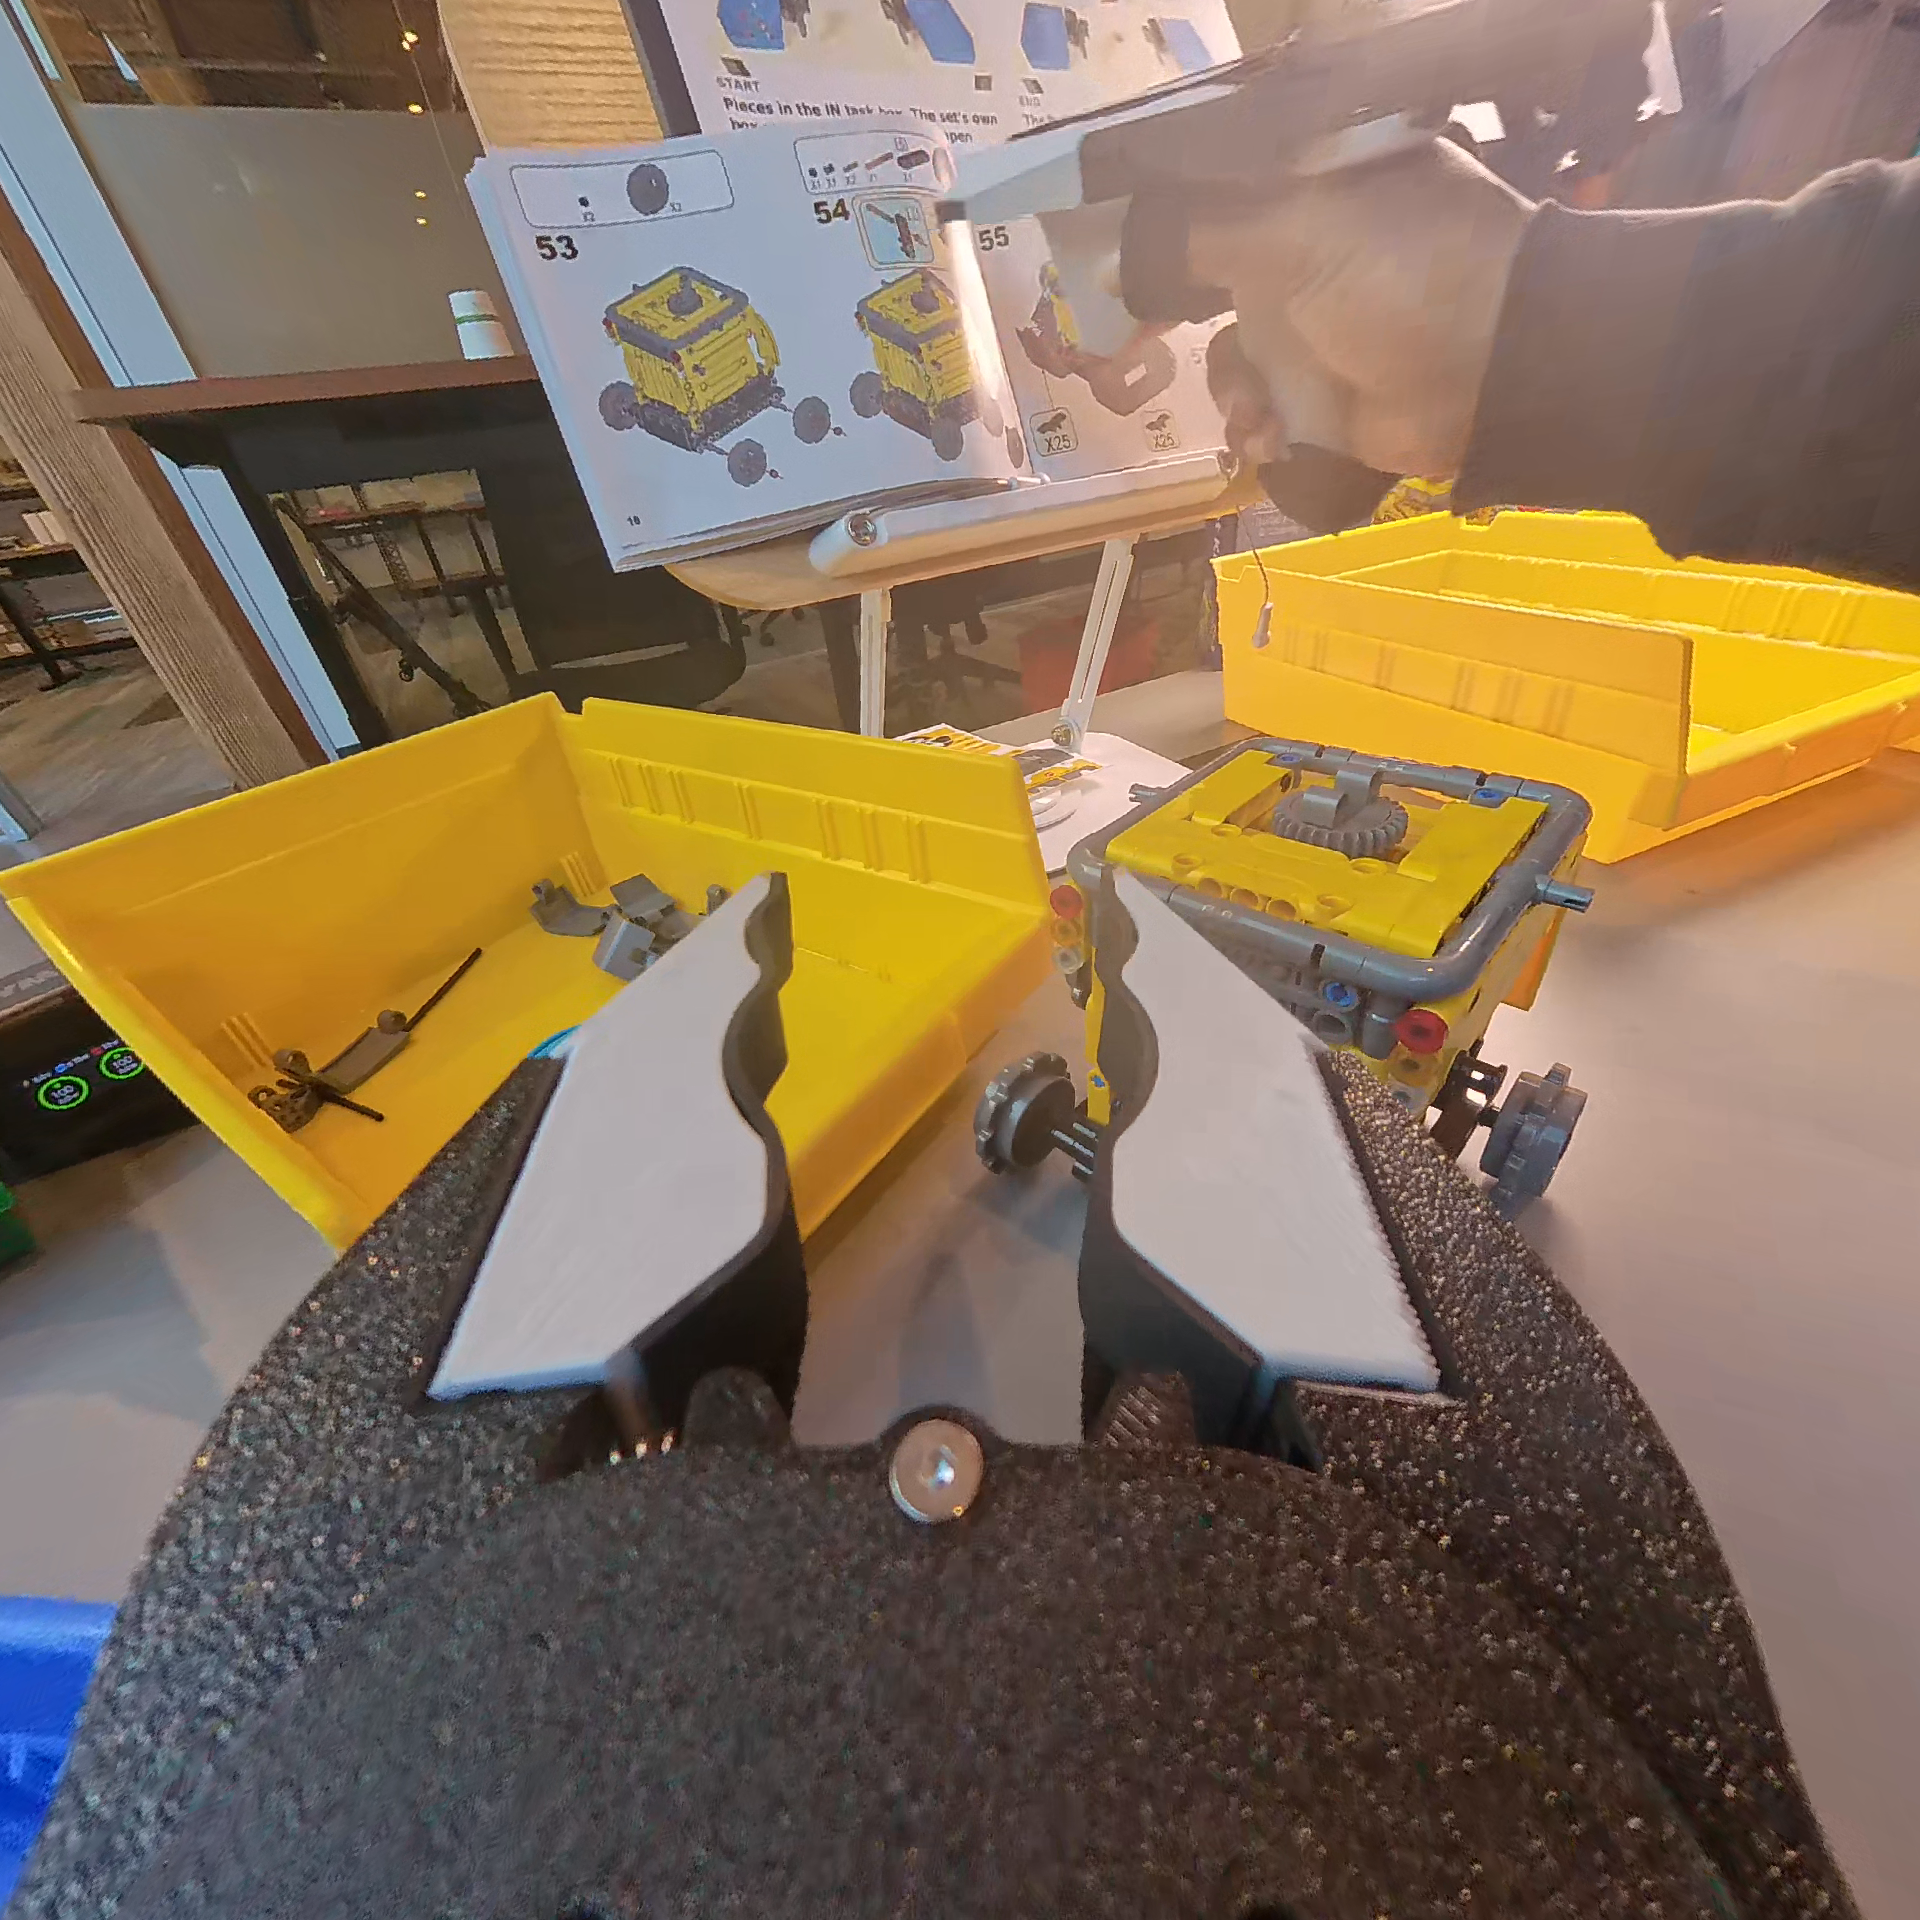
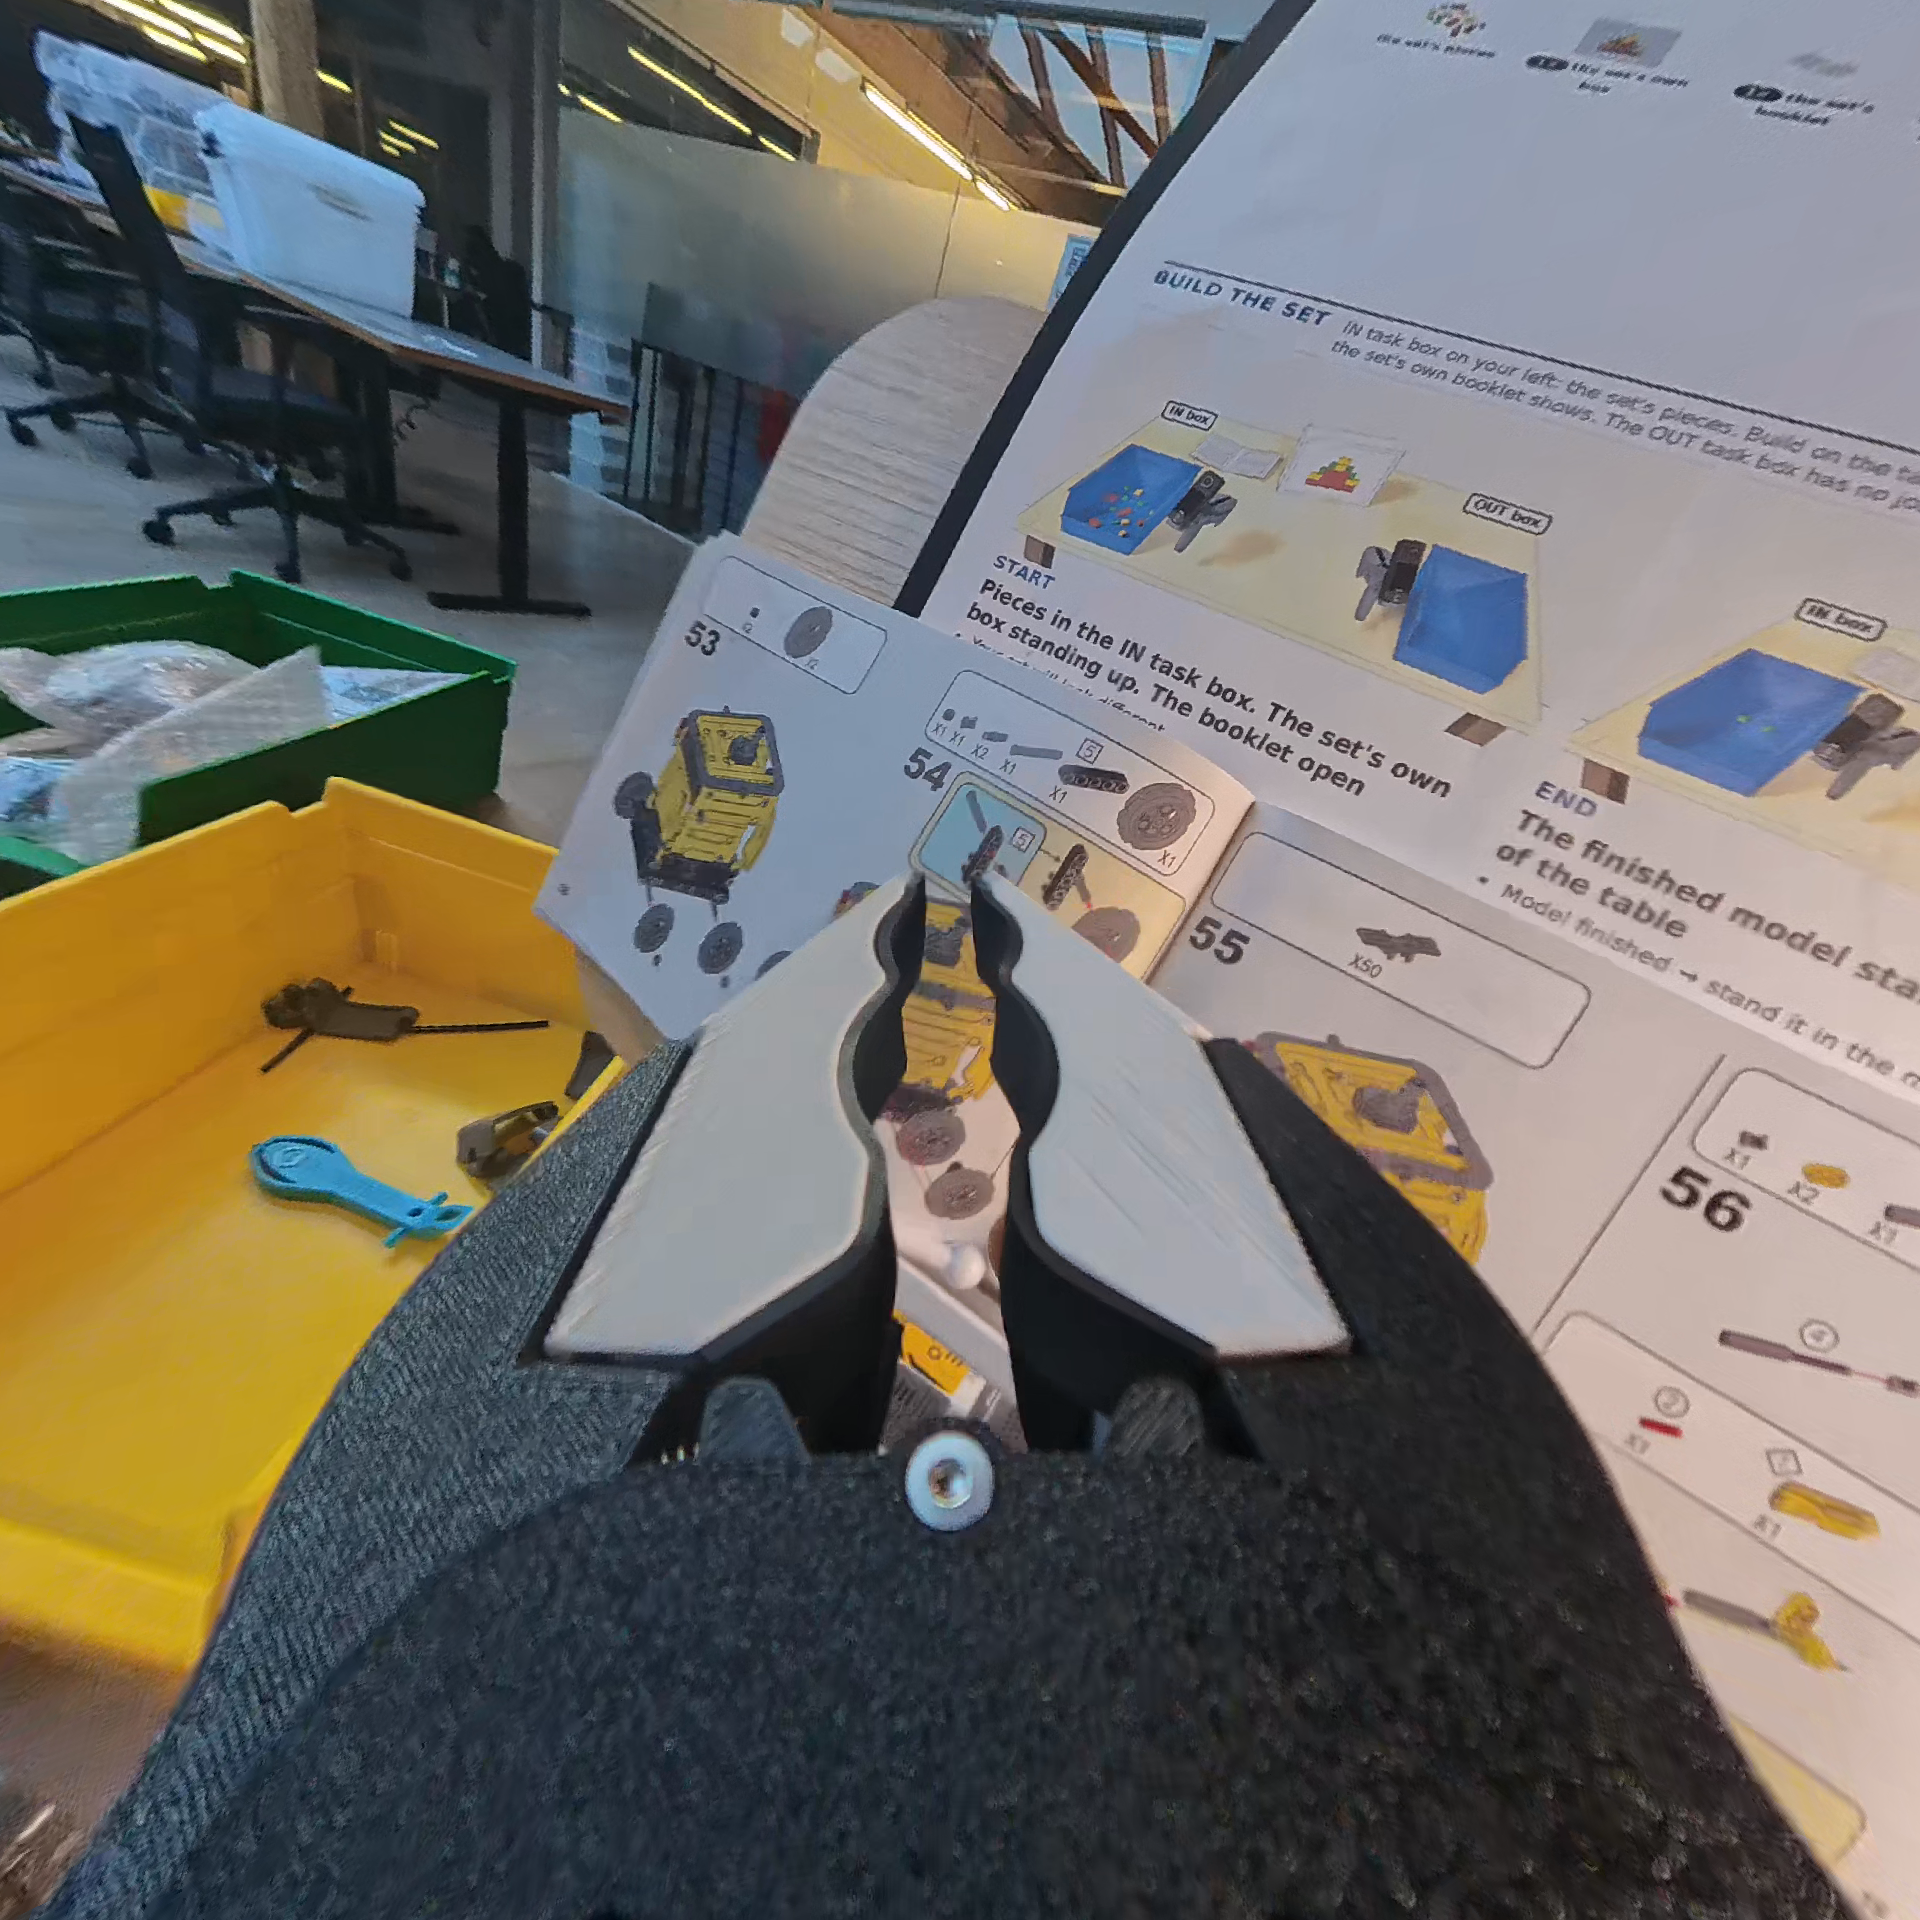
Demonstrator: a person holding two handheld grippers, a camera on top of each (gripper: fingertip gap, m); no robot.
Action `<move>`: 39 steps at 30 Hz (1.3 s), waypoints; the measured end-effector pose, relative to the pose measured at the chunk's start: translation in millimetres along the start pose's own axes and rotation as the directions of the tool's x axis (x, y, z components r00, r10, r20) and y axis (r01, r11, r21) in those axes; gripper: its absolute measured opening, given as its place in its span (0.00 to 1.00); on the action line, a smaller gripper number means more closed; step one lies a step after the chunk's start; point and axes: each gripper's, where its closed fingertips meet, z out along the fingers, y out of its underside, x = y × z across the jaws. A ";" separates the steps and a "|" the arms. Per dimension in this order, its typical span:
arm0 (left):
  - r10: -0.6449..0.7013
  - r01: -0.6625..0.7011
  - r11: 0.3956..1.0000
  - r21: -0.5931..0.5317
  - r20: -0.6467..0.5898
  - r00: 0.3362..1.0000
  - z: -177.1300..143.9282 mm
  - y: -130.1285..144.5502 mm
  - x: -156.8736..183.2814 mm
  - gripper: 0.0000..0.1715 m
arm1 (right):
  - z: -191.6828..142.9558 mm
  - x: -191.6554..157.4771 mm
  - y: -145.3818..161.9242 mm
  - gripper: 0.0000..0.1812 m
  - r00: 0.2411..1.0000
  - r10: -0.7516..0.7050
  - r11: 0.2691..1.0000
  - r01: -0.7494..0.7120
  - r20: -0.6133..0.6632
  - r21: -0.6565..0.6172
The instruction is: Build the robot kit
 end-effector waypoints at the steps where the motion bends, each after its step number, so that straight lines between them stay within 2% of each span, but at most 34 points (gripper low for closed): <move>1: 0.000 0.000 1.000 0.001 0.000 1.000 0.1 -0.1 0.0 0.33 | -9.5 -5.0 -1.3 0.05 1.000 0.020 1.000 -0.020 0.016 0.013; 4: 0.004 -0.004 1.000 -0.002 0.000 1.000 0.4 0.9 0.1 0.33 | -50.9 -29.4 -7.4 0.09 0.989 0.108 0.991 -0.115 0.098 0.064; 7: -0.001 0.001 1.000 -0.013 -0.006 1.000 1.1 3.4 1.1 0.32 | -107.8 -64.8 -9.0 0.11 0.964 0.160 0.977 -0.185 0.213 0.102; 10: 0.002 -0.002 1.000 -0.009 -0.021 1.000 0.5 1.6 4.7 0.32 | -167.5 -105.5 10.0 0.14 0.928 0.174 0.975 -0.208 0.329 0.072; 14: 0.008 -0.008 1.000 0.009 -0.049 0.999 -0.7 -5.0 13.0 0.31 | -231.8 -137.3 52.9 0.17 0.915 0.136 0.988 -0.153 0.379 0.017; 18: 0.004 -0.001 0.999 0.049 -0.052 0.999 -7.9 -19.2 13.6 0.32 | -271.5 -130.8 93.0 0.22 0.935 0.141 0.990 -0.139 0.326 -0.032; 22: 0.008 -0.008 0.999 0.035 0.021 1.000 -41.0 -55.3 -26.1 0.34 | -296.4 -113.3 116.0 0.27 0.941 0.166 0.986 -0.150 0.294 -0.078; 23: 0.045 -0.044 0.999 -0.009 0.042 0.998 -52.5 -63.0 -42.7 0.31 | -301.7 -109.2 118.9 0.27 0.943 0.152 0.988 -0.134 0.295 -0.082; 25: 0.124 -0.110 0.972 -0.205 0.055 0.991 -73.3 -61.9 -81.8 0.29 | -310.0 -102.2 122.8 0.26 0.945 0.119 0.992 -0.099 0.304 -0.082; 26: 0.139 -0.122 0.935 -0.332 0.029 0.990 -82.7 -52.3 -100.2 0.28 | -312.6 -99.7 123.6 0.26 0.945 0.106 0.993 -0.087 0.311 -0.074; 28: 0.108 -0.125 0.811 -0.571 -0.064 0.992 -101.1 -17.4 -129.5 0.30 | -314.5 -97.4 123.3 0.24 0.942 0.098 0.995 -0.088 0.320 -0.047; 31: 0.001 -0.139 0.540 -0.830 -0.165 0.986 -136.0 56.2 -160.5 0.26 | -313.3 -105.6 124.2 0.24 0.925 0.138 0.990 -0.132 0.353 -0.041; 33: -0.070 -0.153 0.365 -0.918 -0.190 0.979 -159.6 97.4 -169.5 0.25 | -315.9 -113.7 125.5 0.25 0.919 0.119 0.993 -0.107 0.377 -0.051; 35: -0.102 -0.176 0.283 -0.943 -0.212 0.972 -169.5 121.3 -171.4 0.23 | -319.5 -114.6 126.9 0.25 0.930 0.047 0.999 -0.035 0.365 -0.038; 39: -0.103 -0.204 0.216 -0.955 -0.230 0.968 -171.4 142.5 -177.1 0.19 | -325.6 -109.8 126.2 0.24 0.943 -0.006 0.999 0.019 0.334 -0.036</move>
